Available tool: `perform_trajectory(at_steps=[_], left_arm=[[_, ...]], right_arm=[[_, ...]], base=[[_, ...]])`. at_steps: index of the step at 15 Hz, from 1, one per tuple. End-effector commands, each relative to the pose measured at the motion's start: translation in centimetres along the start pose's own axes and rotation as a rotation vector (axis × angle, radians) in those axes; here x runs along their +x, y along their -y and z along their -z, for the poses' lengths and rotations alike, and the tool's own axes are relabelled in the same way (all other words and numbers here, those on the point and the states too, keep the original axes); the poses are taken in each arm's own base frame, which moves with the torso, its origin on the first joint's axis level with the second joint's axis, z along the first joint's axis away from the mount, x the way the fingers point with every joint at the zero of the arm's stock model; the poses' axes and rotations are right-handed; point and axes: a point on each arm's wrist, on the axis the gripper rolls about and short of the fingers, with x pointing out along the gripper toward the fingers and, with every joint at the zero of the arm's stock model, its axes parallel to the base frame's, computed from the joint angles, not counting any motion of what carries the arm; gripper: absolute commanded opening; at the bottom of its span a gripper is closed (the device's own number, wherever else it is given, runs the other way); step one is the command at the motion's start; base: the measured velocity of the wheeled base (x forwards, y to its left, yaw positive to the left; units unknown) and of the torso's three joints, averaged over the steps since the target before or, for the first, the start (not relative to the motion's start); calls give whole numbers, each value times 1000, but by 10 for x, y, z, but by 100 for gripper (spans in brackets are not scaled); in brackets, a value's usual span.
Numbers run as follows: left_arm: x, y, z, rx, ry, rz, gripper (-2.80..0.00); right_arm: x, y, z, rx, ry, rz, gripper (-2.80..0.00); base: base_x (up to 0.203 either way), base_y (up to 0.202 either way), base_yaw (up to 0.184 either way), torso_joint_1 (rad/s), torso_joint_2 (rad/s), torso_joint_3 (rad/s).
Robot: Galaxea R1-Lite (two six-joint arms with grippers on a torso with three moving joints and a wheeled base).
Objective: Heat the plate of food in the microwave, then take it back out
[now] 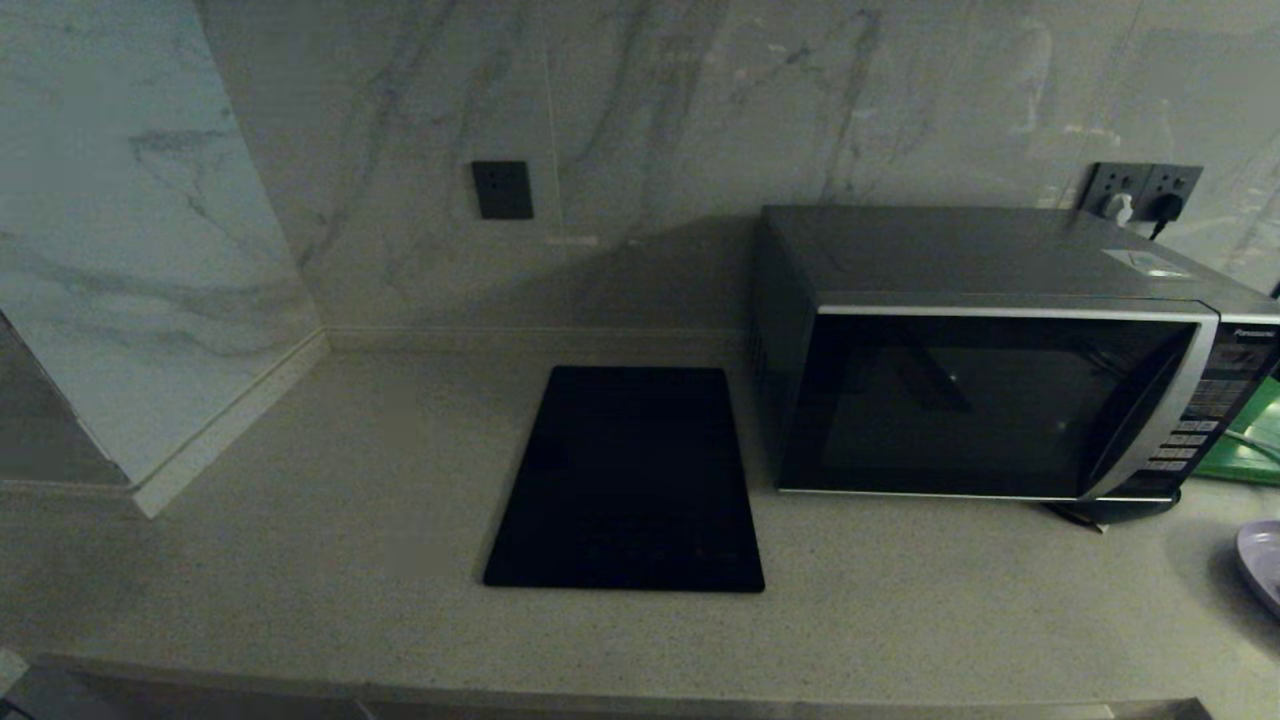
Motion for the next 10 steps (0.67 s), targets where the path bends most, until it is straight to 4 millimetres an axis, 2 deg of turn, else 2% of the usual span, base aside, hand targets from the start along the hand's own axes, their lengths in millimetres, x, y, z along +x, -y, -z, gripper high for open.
perform_trajectory(at_steps=[1,10], left_arm=[[0,0,0,-1,0,0,-280],[0,0,0,-1,-1,-1,-280]], right_arm=[[0,0,0,1,-1,1,-280],[0,0,0,6,-1,1,-280]], base=[[0,0,0,0,0,0],[0,0,0,0,0,0]])
